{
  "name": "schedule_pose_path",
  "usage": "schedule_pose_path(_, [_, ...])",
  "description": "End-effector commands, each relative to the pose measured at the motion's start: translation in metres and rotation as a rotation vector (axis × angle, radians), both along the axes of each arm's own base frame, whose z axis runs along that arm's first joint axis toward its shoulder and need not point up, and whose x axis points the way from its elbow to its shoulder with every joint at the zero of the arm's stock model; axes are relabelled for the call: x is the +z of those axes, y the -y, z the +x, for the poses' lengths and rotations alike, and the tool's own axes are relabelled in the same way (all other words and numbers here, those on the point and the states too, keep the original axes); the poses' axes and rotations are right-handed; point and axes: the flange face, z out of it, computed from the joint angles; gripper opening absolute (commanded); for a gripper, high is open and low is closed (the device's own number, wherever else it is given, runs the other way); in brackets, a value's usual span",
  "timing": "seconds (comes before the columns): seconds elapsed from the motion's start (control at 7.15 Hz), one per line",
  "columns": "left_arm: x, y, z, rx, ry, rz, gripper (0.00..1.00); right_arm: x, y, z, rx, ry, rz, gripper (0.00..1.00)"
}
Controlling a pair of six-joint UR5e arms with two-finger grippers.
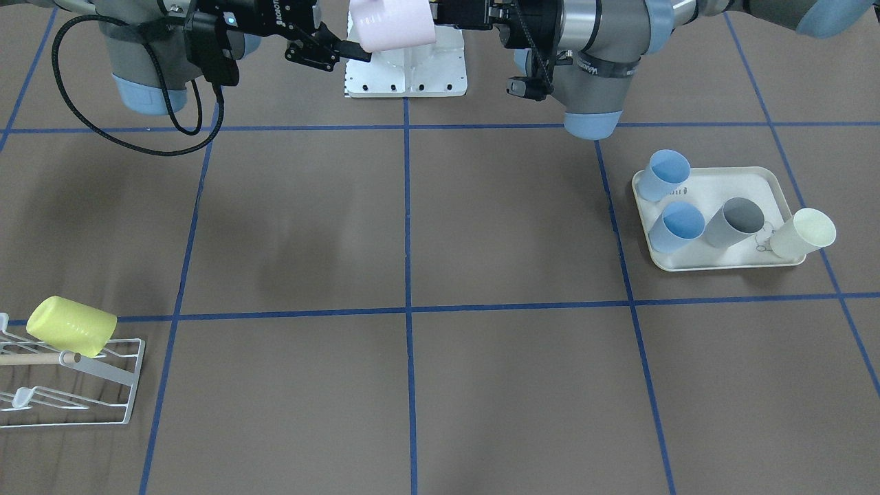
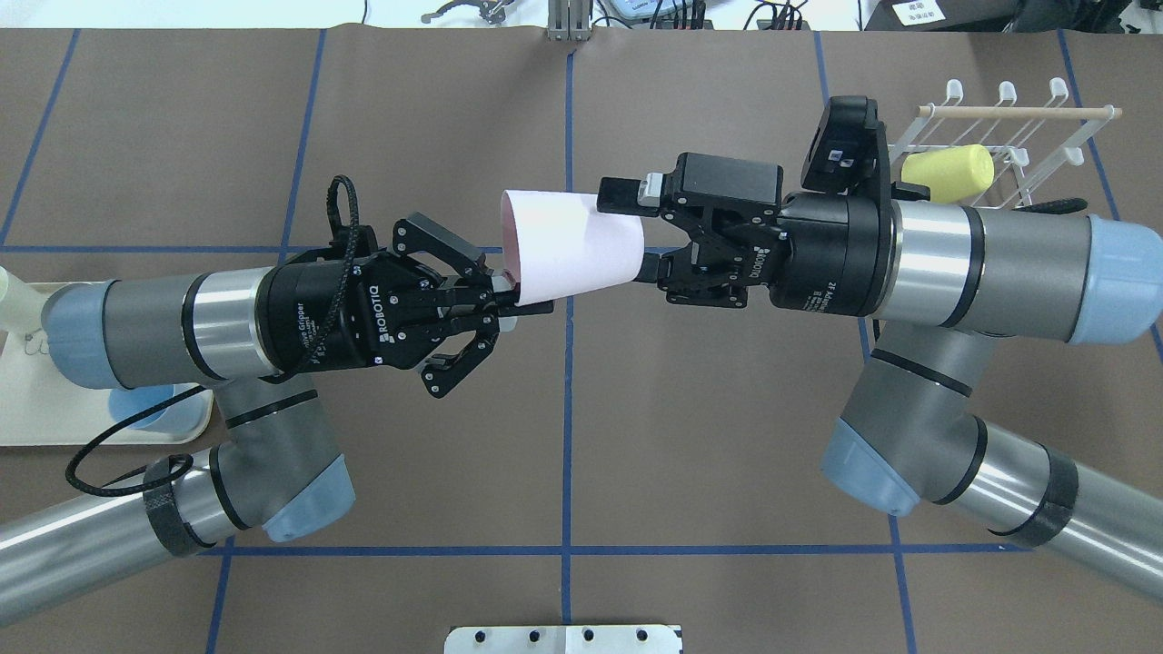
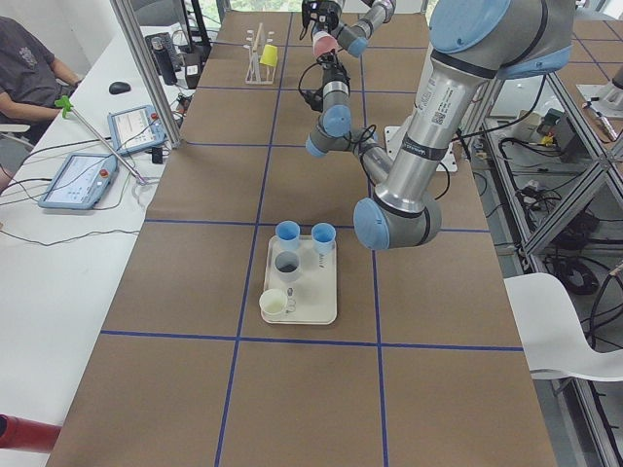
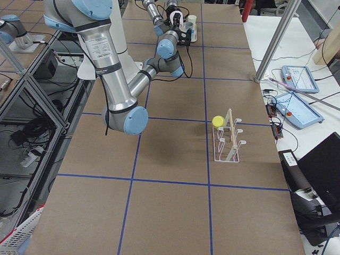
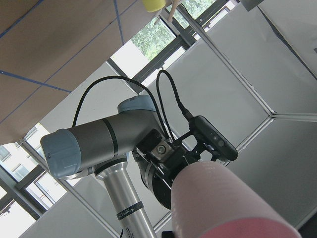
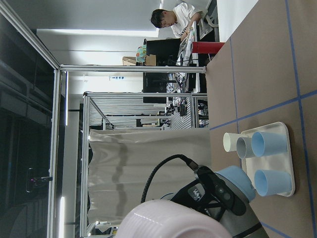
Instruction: Transfer IKEA cup to right arm and place on rack
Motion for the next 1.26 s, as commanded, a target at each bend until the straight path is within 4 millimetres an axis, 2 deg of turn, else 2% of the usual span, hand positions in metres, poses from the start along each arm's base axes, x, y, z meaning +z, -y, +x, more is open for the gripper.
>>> schedule_pose_path(0.0, [0.0006, -0.0043, 0.0036, 0.006, -0.012, -0.005, 0.0, -0.0003, -0.001, -0.0002, -0.002, 0.004, 0.003, 0.95])
schedule_pose_path(0.56, [-0.0011, -0.0053, 0.0047, 0.007, -0.015, -0.004, 0.0, -0.0011, -0.0011, 0.0, -0.002, 0.007, 0.005, 0.94])
schedule_pose_path(0.7, [-0.0011, -0.0059, 0.0052, 0.008, -0.015, -0.004, 0.0, -0.0011, -0.0011, 0.0, -0.002, 0.007, 0.005, 0.88])
schedule_pose_path(0.84, [-0.001, -0.006, 0.005, 0.008, -0.016, -0.003, 0.0, -0.0011, -0.0011, 0.0, -0.002, 0.007, 0.005, 0.75])
schedule_pose_path(0.98, [-0.0001, -0.0063, 0.0047, 0.007, -0.017, -0.002, 0.15, -0.0004, -0.0014, 0.0003, -0.001, 0.008, 0.007, 0.58])
schedule_pose_path(1.12, [-0.0002, -0.0061, 0.0046, 0.005, -0.018, -0.002, 0.47, -0.0004, -0.0021, 0.0013, -0.001, 0.015, 0.012, 0.46])
